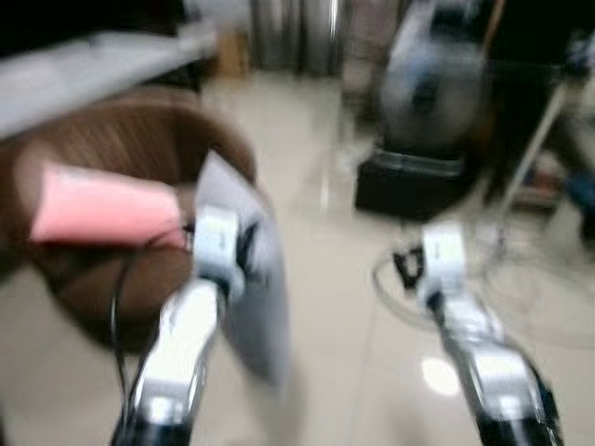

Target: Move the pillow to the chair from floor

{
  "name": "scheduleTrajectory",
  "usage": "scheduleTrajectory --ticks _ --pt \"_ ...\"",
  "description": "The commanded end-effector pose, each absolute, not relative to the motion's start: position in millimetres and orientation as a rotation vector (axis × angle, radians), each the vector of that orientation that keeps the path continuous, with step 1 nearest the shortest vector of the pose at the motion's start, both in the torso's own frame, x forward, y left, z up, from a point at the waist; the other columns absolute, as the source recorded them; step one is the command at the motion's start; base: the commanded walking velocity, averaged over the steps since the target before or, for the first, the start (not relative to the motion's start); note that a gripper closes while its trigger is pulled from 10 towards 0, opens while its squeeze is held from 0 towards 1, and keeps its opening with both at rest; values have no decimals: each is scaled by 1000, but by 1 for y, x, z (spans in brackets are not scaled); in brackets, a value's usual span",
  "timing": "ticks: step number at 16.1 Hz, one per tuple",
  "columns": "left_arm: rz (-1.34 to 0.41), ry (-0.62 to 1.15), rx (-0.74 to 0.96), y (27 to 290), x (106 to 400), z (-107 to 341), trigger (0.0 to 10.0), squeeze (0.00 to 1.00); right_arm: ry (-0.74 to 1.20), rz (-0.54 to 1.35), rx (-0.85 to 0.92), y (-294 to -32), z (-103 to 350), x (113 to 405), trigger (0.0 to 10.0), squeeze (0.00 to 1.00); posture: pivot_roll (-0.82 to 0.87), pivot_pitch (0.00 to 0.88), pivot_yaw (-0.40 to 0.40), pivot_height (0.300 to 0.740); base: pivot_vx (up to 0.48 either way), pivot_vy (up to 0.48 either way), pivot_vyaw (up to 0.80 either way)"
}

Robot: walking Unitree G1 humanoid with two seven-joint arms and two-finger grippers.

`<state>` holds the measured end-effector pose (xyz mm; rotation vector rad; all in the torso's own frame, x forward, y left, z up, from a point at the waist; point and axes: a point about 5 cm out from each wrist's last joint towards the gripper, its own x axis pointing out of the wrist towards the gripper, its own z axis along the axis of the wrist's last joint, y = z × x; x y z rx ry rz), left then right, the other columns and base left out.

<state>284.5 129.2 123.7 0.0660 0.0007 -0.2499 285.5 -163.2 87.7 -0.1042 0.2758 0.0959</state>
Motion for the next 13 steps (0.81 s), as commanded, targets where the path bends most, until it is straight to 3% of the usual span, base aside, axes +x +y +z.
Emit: scheduleTrajectory --ticks 1,13 --pt "-242 -59 83 133 288 138 10000 0 258 113 -90 -156 93 290 10000 0 -34 0 36 740 326 0 -556" --pt "-249 -54 78 132 289 137 10000 0 264 105 -114 -159 92 289 10000 0 -44 0 44 740 355 0 -43"
